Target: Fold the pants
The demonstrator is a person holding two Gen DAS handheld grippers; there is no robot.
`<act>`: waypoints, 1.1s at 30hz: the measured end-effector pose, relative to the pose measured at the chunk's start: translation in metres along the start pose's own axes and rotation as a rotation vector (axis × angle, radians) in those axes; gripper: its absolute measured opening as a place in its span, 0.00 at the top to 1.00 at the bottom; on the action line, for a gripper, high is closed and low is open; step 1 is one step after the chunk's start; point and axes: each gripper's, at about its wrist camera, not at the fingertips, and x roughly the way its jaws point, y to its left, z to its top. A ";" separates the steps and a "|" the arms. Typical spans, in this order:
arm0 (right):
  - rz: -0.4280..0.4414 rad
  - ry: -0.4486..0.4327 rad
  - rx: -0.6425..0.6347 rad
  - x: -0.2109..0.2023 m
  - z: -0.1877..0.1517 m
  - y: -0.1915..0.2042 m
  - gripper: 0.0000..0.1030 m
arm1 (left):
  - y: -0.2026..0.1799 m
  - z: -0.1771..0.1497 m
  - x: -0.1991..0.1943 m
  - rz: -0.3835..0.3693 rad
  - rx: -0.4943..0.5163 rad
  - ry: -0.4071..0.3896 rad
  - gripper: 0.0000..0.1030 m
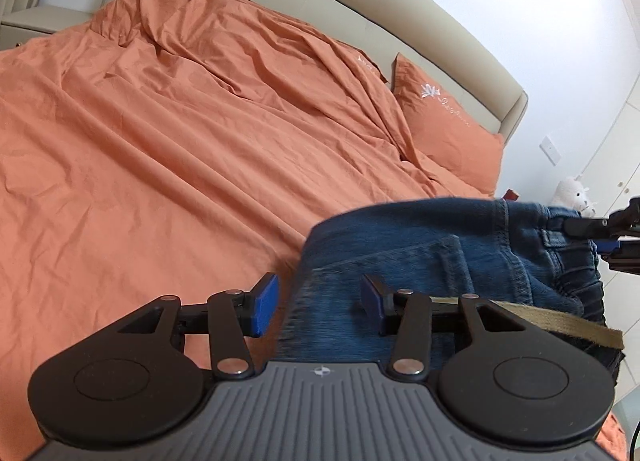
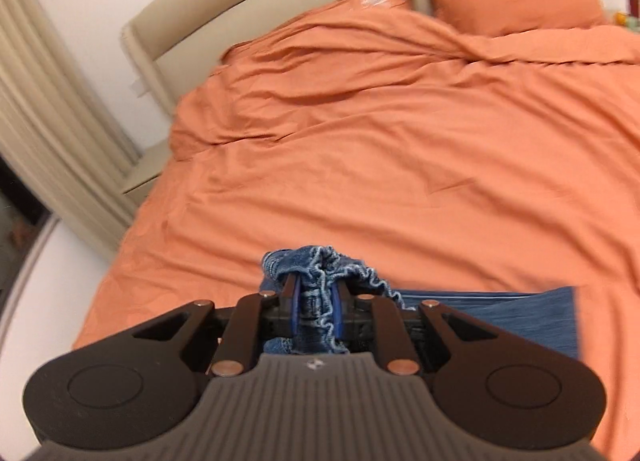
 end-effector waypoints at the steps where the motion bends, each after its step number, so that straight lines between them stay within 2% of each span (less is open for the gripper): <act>1: -0.019 -0.004 0.008 -0.004 0.001 -0.006 0.89 | 0.000 0.000 0.000 -0.009 0.001 0.002 0.49; 9: -0.149 0.011 0.136 -0.003 -0.006 -0.086 0.89 | -0.026 -0.018 0.016 -0.029 0.112 0.063 0.49; 12: -0.201 0.024 0.169 0.009 -0.013 -0.118 0.89 | -0.034 -0.026 0.023 -0.036 0.148 0.087 0.49; 16: -0.224 0.047 0.242 0.030 -0.030 -0.164 0.90 | -0.042 -0.036 0.034 -0.019 0.205 0.124 0.49; 22: -0.243 0.067 0.266 0.061 -0.051 -0.211 0.91 | -0.044 -0.044 0.046 0.015 0.246 0.160 0.49; 26: -0.255 0.081 0.270 0.076 -0.064 -0.225 0.86 | -0.044 -0.045 0.050 0.024 0.253 0.179 0.49; 28: -0.259 0.063 0.259 0.071 -0.064 -0.223 0.73 | -0.046 -0.045 0.048 0.021 0.261 0.188 0.49; 29: -0.266 0.047 0.253 0.064 -0.064 -0.220 0.70 | -0.047 -0.044 0.045 0.019 0.270 0.191 0.49; 33: -0.261 -0.050 0.266 0.016 -0.078 -0.211 0.69 | -0.058 -0.044 0.026 0.005 0.324 0.178 0.49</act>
